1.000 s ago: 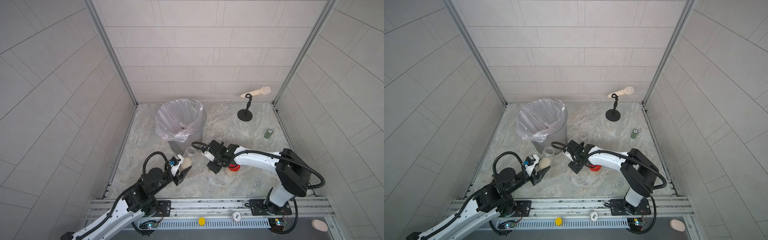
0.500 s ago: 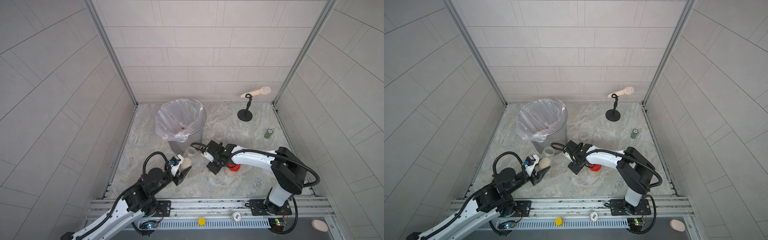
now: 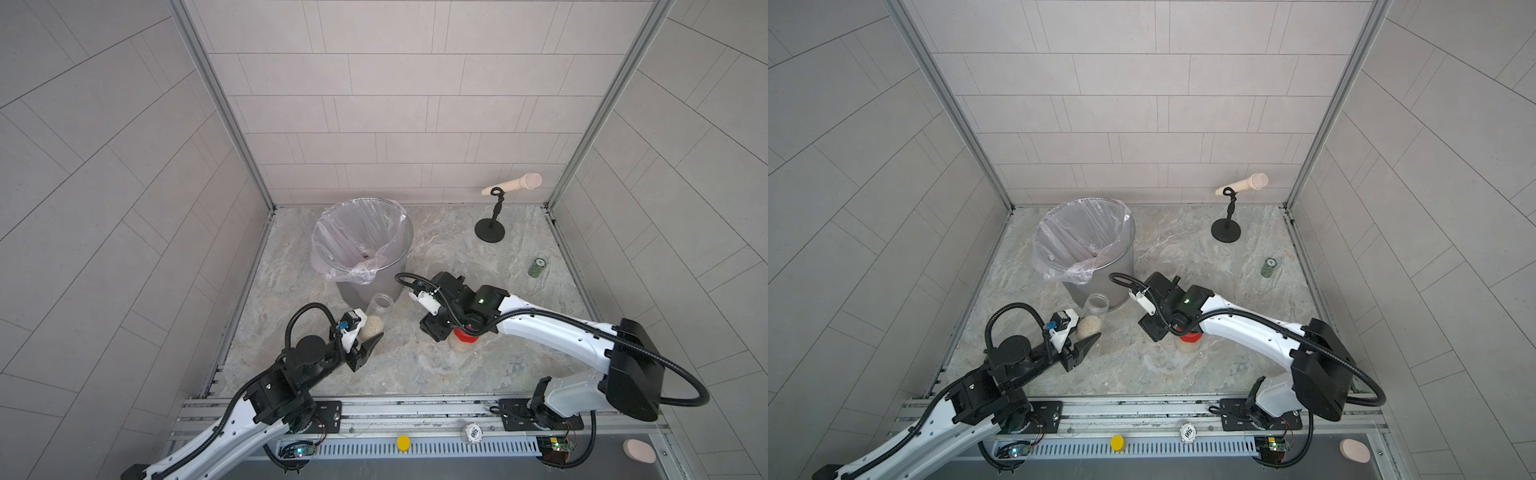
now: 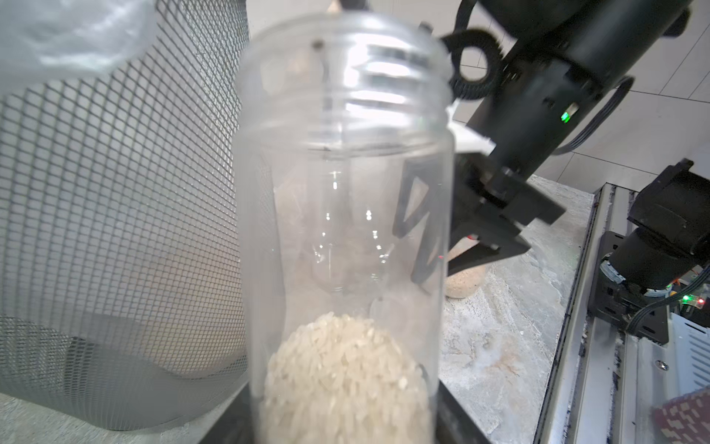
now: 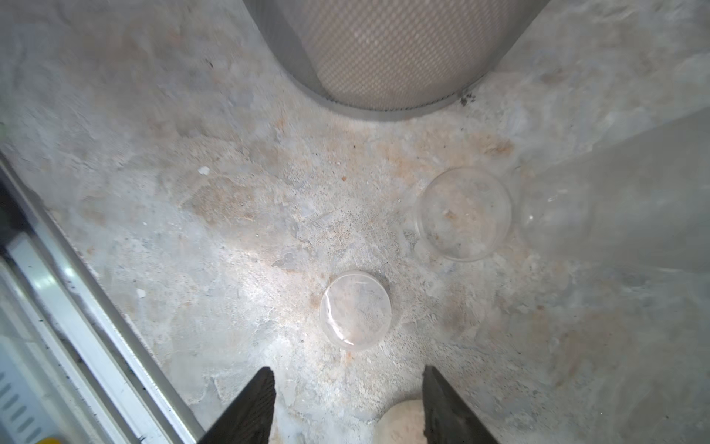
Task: Empty moldy rice from jars
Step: Place the lid at the center of the board, then pour the moldy rice from the jar into the trash bin.
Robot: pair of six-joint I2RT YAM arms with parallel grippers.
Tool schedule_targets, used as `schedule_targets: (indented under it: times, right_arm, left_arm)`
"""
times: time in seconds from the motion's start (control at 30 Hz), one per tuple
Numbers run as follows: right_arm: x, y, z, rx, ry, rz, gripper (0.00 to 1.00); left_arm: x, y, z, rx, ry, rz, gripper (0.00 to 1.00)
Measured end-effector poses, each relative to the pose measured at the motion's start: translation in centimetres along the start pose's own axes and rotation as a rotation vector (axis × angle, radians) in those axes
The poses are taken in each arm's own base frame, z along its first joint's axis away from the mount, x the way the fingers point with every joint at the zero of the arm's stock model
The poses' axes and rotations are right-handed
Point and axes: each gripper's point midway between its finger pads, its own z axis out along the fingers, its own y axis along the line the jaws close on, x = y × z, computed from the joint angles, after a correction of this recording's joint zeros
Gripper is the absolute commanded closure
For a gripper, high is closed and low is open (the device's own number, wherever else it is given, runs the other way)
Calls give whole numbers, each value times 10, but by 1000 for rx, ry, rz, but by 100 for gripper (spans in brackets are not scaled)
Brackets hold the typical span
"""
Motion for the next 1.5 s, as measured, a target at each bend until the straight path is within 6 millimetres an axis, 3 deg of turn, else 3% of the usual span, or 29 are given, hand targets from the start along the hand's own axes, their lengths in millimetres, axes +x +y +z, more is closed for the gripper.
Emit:
schedule_targets:
  times: [0.1,0.3,0.47,0.77,1.07,1.2,1.5]
  right_arm:
    - [-9,0,-25,-2,-75,22,40]
    - [-21,-6,-73,18,-213,82,44]
    - [-27,-8,-101,21,-294,120,46]
    - [-63,-10,-163,-3,-476,156,43]
    - [-99,-4,-182,-54,-555,158,28]
    - [-112,-2,-186,-70,-583,154,26]
    - [-152,-5,-203,-90,-694,181,13]
  left_arm:
    - [-5,0,-1,0,9,-5,85]
    - [-33,-2,-2,9,-10,-8,85]
    - [-52,-5,2,18,10,-14,86]
    - [-114,-11,13,38,21,8,80]
    - [-158,-9,31,55,67,139,81]
    - [-175,12,40,34,93,153,81]
    - [-187,65,53,16,133,120,83]
